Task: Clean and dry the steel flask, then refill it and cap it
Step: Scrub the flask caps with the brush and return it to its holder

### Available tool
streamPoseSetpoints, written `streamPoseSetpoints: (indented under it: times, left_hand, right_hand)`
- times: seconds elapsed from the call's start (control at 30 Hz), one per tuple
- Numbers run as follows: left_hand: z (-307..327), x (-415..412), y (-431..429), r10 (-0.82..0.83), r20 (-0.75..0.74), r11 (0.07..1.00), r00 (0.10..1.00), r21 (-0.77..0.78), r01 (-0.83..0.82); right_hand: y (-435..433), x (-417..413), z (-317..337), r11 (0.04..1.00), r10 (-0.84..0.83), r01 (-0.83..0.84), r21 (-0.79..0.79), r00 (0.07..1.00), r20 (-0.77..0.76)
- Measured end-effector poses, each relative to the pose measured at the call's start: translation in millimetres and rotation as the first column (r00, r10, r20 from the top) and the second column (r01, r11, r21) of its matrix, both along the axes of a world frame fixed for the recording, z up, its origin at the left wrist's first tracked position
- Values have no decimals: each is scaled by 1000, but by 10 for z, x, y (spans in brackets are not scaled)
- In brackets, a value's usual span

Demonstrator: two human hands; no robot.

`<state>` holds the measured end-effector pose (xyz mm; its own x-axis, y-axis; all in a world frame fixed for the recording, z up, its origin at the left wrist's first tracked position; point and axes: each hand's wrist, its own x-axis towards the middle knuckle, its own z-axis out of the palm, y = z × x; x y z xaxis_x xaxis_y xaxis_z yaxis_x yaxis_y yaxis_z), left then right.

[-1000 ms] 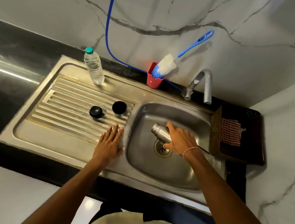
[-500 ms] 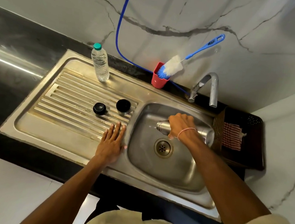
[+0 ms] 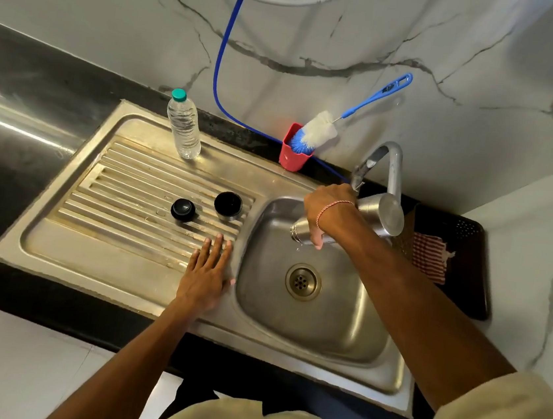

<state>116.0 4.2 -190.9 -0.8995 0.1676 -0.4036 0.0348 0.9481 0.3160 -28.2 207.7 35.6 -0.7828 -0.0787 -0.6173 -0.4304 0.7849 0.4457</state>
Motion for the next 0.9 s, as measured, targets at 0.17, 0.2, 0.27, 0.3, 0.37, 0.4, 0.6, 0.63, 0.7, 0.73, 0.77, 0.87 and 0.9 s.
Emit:
streamPoseSetpoints:
  times: [0.17, 0.2, 0.27, 0.3, 0.37, 0.4, 0.6, 0.63, 0.7, 0.73, 0.77, 0.87, 0.9]
  left_hand:
    - [-12, -2, 1, 3, 4, 1000, 1000, -13, -3]
    - [-10, -4, 1, 1, 5, 1000, 1000, -19, -1]
    - [1, -10, 3, -1, 6, 1000, 1000, -19, 1]
    - [7, -12, 4, 0, 4, 1000, 1000, -13, 0]
    - [14, -9, 4, 1, 3, 1000, 1000, -6, -1]
    - [12, -9, 5, 0, 6, 1000, 1000, -10, 0]
    - [62, -29, 37, 15, 35, 1000, 999, 21, -16]
    - [78, -25, 62, 22, 36, 999, 999, 42, -23]
    - [116, -15, 134, 30, -13, 990, 999, 141, -28]
    - [145, -12, 183, 29, -58, 976, 998, 219, -16]
    - [192, -17, 235, 27, -102, 952, 994, 307, 6]
    - [382, -56, 397, 12, -216, 881, 976, 464, 92]
    - [443, -79, 444, 14, -252, 868, 968, 483, 114]
  right_hand:
    - [-51, -19, 94, 1000, 0, -1, 26, 999, 35]
    - [-53, -15, 106, 1000, -7, 6, 28, 999, 40]
    - [-48, -5, 129, 999, -35, 34, 16, 998, 48]
    - [-41, 3, 122, 998, -55, 55, 2, 997, 56]
    - [-14, 34, 63, 991, -116, 120, -52, 991, 71]
    - [11, 59, 12, 984, -152, 158, -84, 985, 77]
    - [273, 373, -428, 782, -474, 523, -339, 852, 223]
    - [304, 441, -524, 701, -522, 588, -404, 809, 271]
    - [375, 551, -777, 501, -608, 671, -547, 723, 329]
    - [386, 611, -863, 404, -640, 697, -592, 678, 361]
    - [370, 674, -873, 311, -660, 719, -622, 634, 402]
    - [241, 788, -721, 84, -655, 786, -613, 507, 560]
    - [208, 793, -698, 37, -636, 801, -597, 480, 604]
